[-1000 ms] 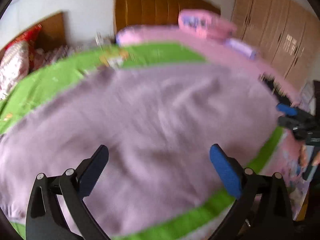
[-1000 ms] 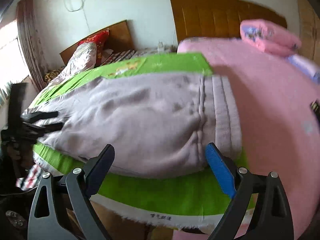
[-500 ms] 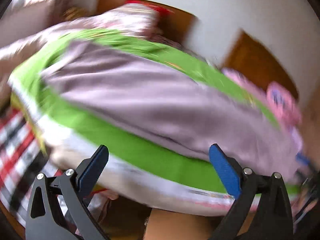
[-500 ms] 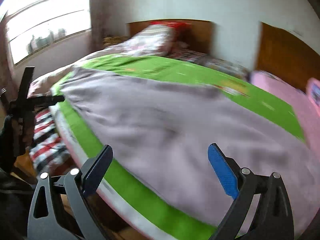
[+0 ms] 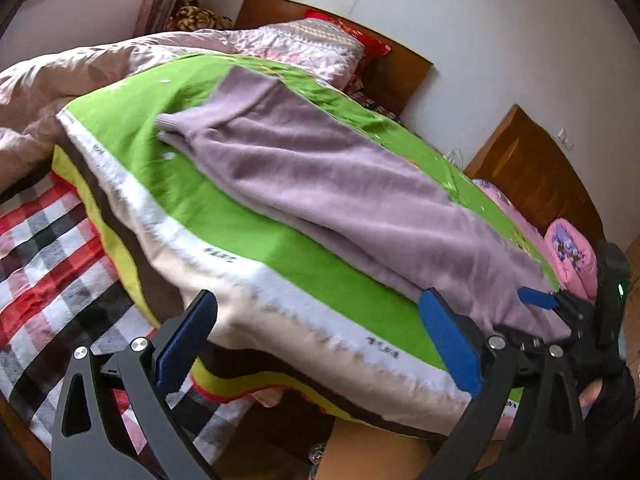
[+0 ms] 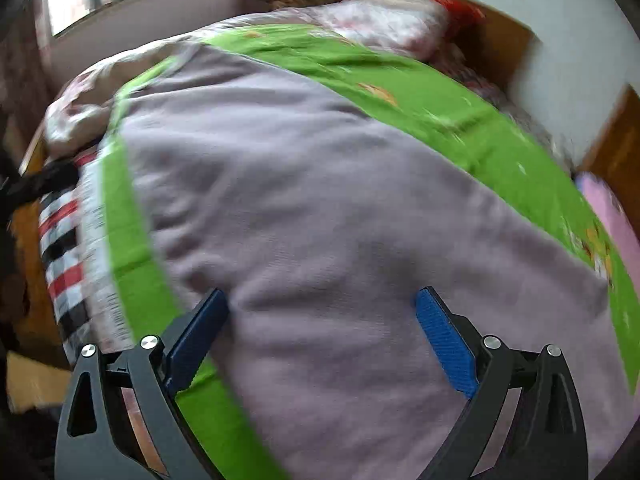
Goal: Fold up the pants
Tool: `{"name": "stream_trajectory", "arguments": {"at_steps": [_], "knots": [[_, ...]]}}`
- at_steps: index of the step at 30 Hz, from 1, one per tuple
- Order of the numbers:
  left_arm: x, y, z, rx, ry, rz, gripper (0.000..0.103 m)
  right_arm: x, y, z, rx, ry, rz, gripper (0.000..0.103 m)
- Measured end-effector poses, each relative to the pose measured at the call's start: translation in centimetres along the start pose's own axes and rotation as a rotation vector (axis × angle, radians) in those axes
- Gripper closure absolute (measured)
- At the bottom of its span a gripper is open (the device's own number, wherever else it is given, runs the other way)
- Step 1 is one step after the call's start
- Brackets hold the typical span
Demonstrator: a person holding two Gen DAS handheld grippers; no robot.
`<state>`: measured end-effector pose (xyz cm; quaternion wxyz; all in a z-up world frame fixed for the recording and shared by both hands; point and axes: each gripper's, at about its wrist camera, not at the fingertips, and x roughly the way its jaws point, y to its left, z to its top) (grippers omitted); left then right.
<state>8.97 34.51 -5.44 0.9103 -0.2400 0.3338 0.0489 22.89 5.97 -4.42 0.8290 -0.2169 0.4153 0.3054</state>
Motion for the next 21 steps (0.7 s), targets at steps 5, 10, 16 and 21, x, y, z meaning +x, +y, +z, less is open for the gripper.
{"name": "stream_trajectory", "arguments": {"at_steps": [5,10,16,21], "knots": [[-1.0,2.4,0.5,-0.049,-0.031,-0.002,0.002,-1.7,0.0,0.2,-0.012,-0.032,0.093,0.009],[-0.8,4.8,1.8,-0.192,-0.035,-0.084,0.002,-1.1,-0.8,1.6,0.057,-0.057,0.094,0.009],[1.4,8.8,6.0,-0.401,-0.046,-0.250,0.003,-0.9,2.8,3.2,-0.033,-0.110,0.143,0.009],[5.1,11.4,8.4,-0.557,0.014,-0.342,0.011,-1.3,1.9,2.8,0.045,-0.125,0.174,0.009]]}}
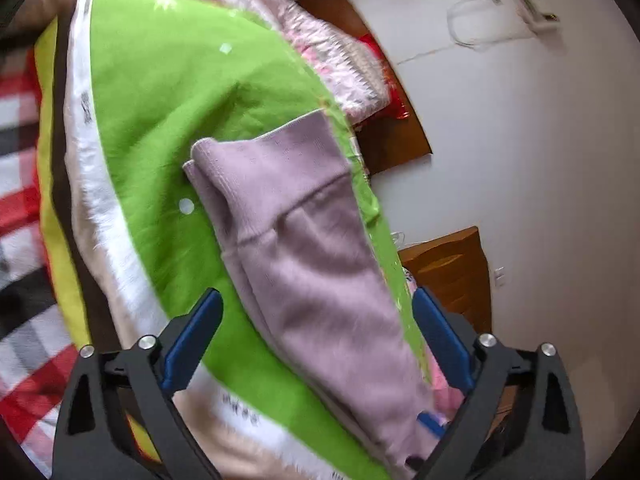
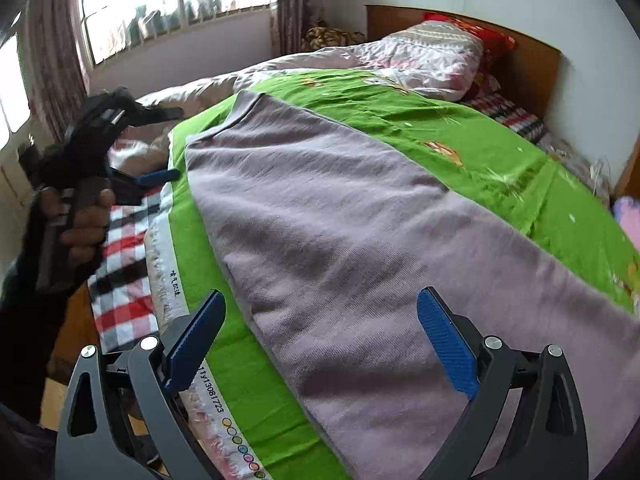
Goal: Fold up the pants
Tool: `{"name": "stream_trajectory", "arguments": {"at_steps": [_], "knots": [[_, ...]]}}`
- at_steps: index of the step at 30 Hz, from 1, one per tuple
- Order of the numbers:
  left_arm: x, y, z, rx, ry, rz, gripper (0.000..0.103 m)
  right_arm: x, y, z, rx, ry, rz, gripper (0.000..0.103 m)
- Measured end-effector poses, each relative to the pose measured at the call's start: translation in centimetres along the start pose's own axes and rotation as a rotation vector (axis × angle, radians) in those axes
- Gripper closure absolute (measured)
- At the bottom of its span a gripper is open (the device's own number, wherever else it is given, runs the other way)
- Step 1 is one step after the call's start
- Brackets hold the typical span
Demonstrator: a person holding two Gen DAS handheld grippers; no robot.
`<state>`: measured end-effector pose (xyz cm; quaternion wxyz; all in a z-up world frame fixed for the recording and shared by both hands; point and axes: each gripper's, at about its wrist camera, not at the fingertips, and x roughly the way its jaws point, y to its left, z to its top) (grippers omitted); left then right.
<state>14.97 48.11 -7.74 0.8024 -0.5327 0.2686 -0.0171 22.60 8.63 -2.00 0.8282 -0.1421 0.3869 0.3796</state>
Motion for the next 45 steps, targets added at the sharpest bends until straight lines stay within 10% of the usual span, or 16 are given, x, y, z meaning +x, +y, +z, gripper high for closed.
{"name": "stream_trajectory", "arguments": {"at_steps": [11,16,22,25,32,33,35,45], "knots": [[3.8,2.6,2.3,-0.166,0.042,-0.144,0.020,0.4,-0.3,0.0,0.034,-0.009,0.056,0.009],[2.9,4.4,1.0,-0.215,0.038,-0.202,0.077,0.5,-0.4,1.0,0.055,-0.031,0.073,0.009],[1.5,2.0,0.2,-0.113,-0.028,-0.170,0.074,1.2,-0.8,1.9,0.076,-0.036,0.071,0.009],[2.7,0.9,0.7,-0.078,-0.012,-0.133,0.023,1.7,-0.9,2.2,0.085,-0.030,0.077,0.009],[4.2,2.4,3.4,-0.167,-0.024,-0.173,0.023,4.2,-0.7,4.6,0.057,-0.002,0.088,0.009],[4.2,2.8,3.7,-0.192,-0.025,-0.182,0.032,4.6,-1.0,4.9,0.065,-0.002,0.089,0.009],[4.0,3.4,4.1,-0.202,-0.023,-0.133,0.083,5.1,-1.9,5.1,0.118,0.020,0.082,0.009],[0.3,-8.4,4.5,0.178,-0.130,-0.061,0.087,7.4,-2.5,3.4,-0.010,0.122,-0.080,0.005]]}}
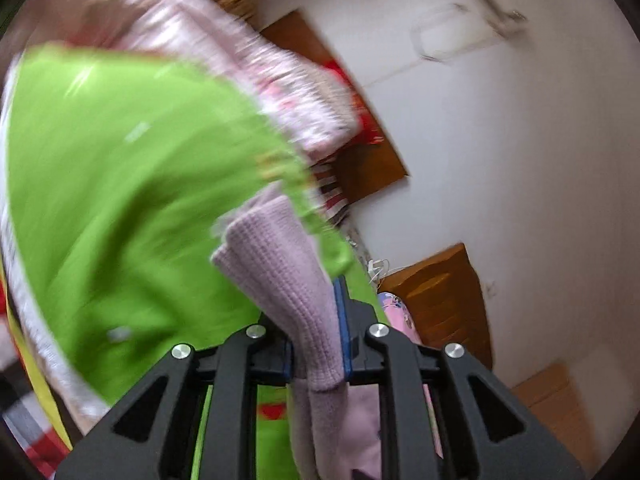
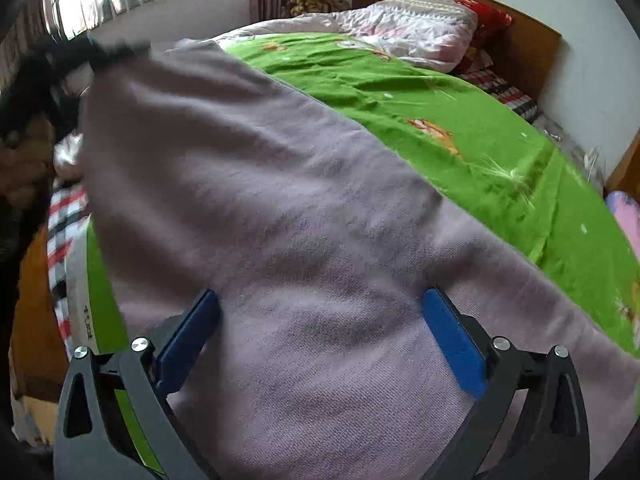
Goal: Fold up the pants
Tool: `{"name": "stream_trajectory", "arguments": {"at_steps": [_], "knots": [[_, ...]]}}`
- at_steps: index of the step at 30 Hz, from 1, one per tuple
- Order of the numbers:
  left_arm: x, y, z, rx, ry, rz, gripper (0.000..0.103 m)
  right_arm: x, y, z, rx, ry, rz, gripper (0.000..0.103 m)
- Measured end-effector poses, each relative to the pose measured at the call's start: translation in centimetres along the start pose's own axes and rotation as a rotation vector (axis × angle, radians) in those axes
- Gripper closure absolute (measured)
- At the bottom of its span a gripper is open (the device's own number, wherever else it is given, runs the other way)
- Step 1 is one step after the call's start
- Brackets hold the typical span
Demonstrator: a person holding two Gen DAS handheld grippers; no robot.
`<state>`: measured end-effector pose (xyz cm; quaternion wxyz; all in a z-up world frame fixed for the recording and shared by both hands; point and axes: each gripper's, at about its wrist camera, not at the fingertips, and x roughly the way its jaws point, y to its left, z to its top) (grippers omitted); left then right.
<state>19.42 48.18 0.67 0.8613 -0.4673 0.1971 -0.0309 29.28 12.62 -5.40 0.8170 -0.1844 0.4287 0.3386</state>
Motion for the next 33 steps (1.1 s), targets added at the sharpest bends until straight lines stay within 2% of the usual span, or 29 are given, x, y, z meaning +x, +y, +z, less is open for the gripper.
{"name": "stream_trajectory", "arguments": {"at_steps": [3,5,7,10,12,14,15,16,18,19,21,22,23,25,27,29,33], "knots": [[-0.1,-8.5,-0.6,0.203,-0.014,0.007,0.087,-1.1,-0.4,-0.3,0.013,-0.013,0.035,0.006],[0.4,-14.8,-3.0,0.377,-0.008,0.008,0.086,-4.5,-2.0,-1.3,0.113,-0.128,0.056,0.006],[1.3,-20.5,-7.0,0.575,0.002,0.025,0.086,-9.8,-5.3,-3.8,0.275,-0.308,0.032,0.005],[3.4,-26.8,-15.7,0.845,0.045,0.018,0.085,-16.6,-11.3,-9.2,0.522,-0.475,-0.009,0.005],[5.2,-28.4,-22.2,0.980,0.099,0.008,0.084,-20.6,-14.9,-13.4,0.651,-0.527,-0.069,0.005],[8.3,-28.9,-29.6,1.125,0.206,0.015,0.082,-23.8,-17.0,-17.1,0.722,-0.571,-0.141,0.005],[9.6,-28.3,-32.9,1.180,0.266,0.019,0.081,-25.0,-17.8,-18.4,0.746,-0.585,-0.166,0.005],[11.1,-27.4,-36.7,1.235,0.362,0.015,0.078,-26.4,-18.6,-20.3,0.779,-0.601,-0.196,0.005],[12.9,-25.4,-42.6,1.331,0.508,0.028,0.067,-28.0,-19.7,-22.9,0.824,-0.606,-0.220,0.005],[12.6,-25.1,-43.9,1.377,0.488,0.040,0.053,-28.7,-20.2,-24.3,0.844,-0.603,-0.227,0.005],[10.2,-25.5,-44.8,1.496,0.362,0.015,0.038,-29.0,-20.6,-25.6,0.858,-0.588,-0.230,0.005],[8.3,-25.9,-44.3,1.487,0.316,-0.045,0.025,-29.0,-20.6,-26.5,0.865,-0.580,-0.217,0.005],[6.7,-26.1,-43.6,1.462,0.302,-0.100,0.019,-28.7,-20.8,-26.9,0.870,-0.579,-0.204,0.004],[3.8,-25.7,-41.2,1.382,0.286,-0.169,0.018,-28.2,-20.3,-27.5,0.863,-0.572,-0.164,0.004],[1.9,-24.5,-38.6,1.289,0.253,-0.159,0.014,-27.1,-19.6,-27.1,0.829,-0.564,-0.122,0.004],[0.6,-22.5,-35.3,1.156,0.223,-0.075,0.012,-25.5,-18.3,-26.0,0.785,-0.546,-0.048,0.004],[1.3,-17.4,-29.0,0.935,0.173,0.201,0.012,-21.8,-14.3,-23.1,0.663,-0.456,0.126,0.005]]}}
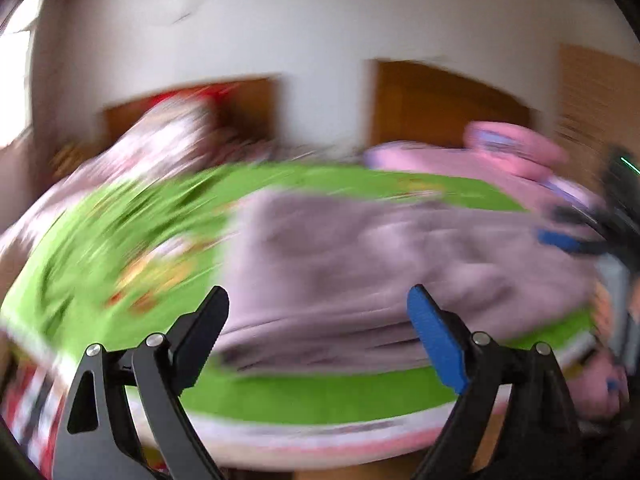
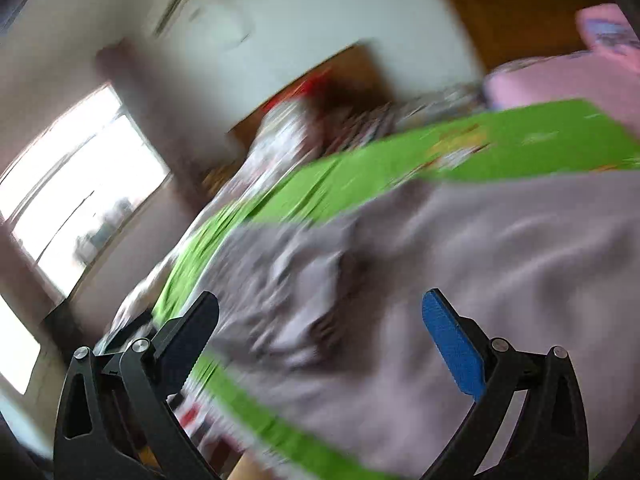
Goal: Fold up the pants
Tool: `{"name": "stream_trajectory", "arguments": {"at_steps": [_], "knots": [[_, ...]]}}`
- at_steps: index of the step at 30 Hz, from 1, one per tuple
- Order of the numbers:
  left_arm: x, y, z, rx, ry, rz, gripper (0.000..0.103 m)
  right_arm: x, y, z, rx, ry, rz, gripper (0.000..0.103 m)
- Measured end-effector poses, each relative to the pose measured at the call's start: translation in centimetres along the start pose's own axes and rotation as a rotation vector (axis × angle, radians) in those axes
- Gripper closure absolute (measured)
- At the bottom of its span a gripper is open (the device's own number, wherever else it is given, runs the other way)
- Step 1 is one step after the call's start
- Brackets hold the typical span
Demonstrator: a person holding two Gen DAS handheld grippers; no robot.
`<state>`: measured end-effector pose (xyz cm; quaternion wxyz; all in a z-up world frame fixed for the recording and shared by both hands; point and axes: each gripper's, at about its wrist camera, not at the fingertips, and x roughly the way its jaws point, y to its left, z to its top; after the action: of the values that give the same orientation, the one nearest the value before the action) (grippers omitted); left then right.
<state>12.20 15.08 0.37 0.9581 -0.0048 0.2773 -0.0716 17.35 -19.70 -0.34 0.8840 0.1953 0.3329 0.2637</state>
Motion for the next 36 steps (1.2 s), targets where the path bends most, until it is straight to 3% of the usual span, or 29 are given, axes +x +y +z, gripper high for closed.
{"name": "stream_trajectory", "arguments": {"at_steps": [1,4,6,12,16,20,21,23,25,33,36], "knots": [[0.0,2.1,-0.2,-0.047,0.004,0.039,0.012,1.1,1.3,-0.9,-0.044,0.033,0.019,0.006],[-0.6,4.9,-0.9,-0.108,-0.011,0.087,0.012,3.1,3.2,-2.3,-0.125,0.088,-0.001,0.033],[0.0,5.6,-1.3,-0.114,-0.002,0.096,0.012,3.9,2.8,-2.6,-0.069,0.127,0.021,0.033],[0.4,6.1,-2.4,-0.095,0.019,0.077,0.012,5.7,1.5,-3.5,0.032,0.244,-0.039,0.033],[0.8,6.1,-3.1,-0.100,0.035,0.068,0.012,7.9,1.6,-2.6,0.086,0.278,0.045,0.032],[0.0,5.6,-3.3,-0.051,0.032,0.073,0.012,10.1,0.8,-1.4,0.180,0.286,0.063,0.034],[-0.2,5.4,-3.3,-0.028,0.033,0.069,0.012,10.3,0.8,-1.2,0.191,0.272,0.067,0.039],[-0.4,5.2,-3.5,-0.003,0.041,0.069,0.012,10.3,1.0,-1.3,0.154,0.254,0.031,0.075],[-0.2,5.1,-3.6,0.012,0.057,0.059,0.011,9.3,1.7,-1.0,0.126,0.182,0.070,0.085],[3.1,4.0,-1.8,-0.011,0.136,0.016,0.011,6.7,8.4,4.9,-0.081,0.020,0.122,0.087],[5.3,3.8,-0.4,-0.022,0.173,0.089,0.011,5.7,10.7,7.2,-0.139,-0.028,0.152,0.088]]}}
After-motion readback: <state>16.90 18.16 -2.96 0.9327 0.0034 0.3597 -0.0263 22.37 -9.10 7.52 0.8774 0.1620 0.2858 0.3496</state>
